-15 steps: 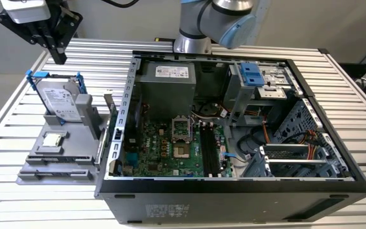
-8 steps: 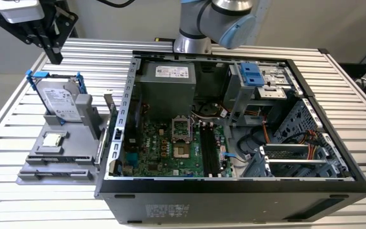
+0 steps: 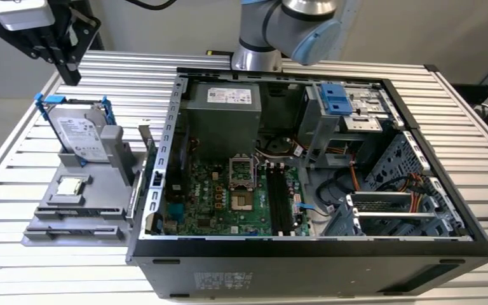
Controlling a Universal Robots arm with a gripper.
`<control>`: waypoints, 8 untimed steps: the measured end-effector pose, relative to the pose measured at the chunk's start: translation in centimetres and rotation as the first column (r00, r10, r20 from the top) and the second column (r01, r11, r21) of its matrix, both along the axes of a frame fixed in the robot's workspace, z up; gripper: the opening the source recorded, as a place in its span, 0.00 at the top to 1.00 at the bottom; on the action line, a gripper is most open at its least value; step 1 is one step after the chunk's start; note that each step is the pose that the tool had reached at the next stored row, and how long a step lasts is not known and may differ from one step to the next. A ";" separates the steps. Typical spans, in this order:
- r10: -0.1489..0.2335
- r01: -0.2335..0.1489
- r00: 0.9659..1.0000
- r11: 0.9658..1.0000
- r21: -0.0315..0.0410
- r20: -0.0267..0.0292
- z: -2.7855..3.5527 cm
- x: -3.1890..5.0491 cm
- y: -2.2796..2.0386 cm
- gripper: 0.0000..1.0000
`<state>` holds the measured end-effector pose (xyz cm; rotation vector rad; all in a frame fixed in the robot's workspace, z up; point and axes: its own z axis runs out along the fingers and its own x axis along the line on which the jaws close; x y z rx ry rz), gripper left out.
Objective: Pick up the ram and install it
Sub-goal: 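Reach for the ram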
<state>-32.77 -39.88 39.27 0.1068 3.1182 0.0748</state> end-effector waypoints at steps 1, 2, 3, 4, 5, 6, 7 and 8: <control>0.000 0.000 1.000 1.000 0.000 0.000 0.00 -0.17 0.00 1.00; 0.000 0.000 1.000 1.000 0.000 0.000 0.00 -0.31 0.00 1.00; 0.000 0.000 1.000 1.000 0.000 0.000 0.00 -0.44 0.00 1.00; 0.000 0.000 1.000 1.000 0.000 0.000 0.00 -0.52 0.00 1.00; 0.000 0.000 1.000 1.000 0.000 0.000 -0.01 -0.52 -0.05 1.00; 0.000 0.000 1.000 1.000 0.000 0.000 -0.02 -0.53 -0.13 1.00; 0.000 0.000 1.000 1.000 0.000 0.000 -0.02 -0.53 -0.22 1.00; 0.000 0.000 1.000 1.000 0.000 0.000 -0.02 -0.53 -0.33 1.00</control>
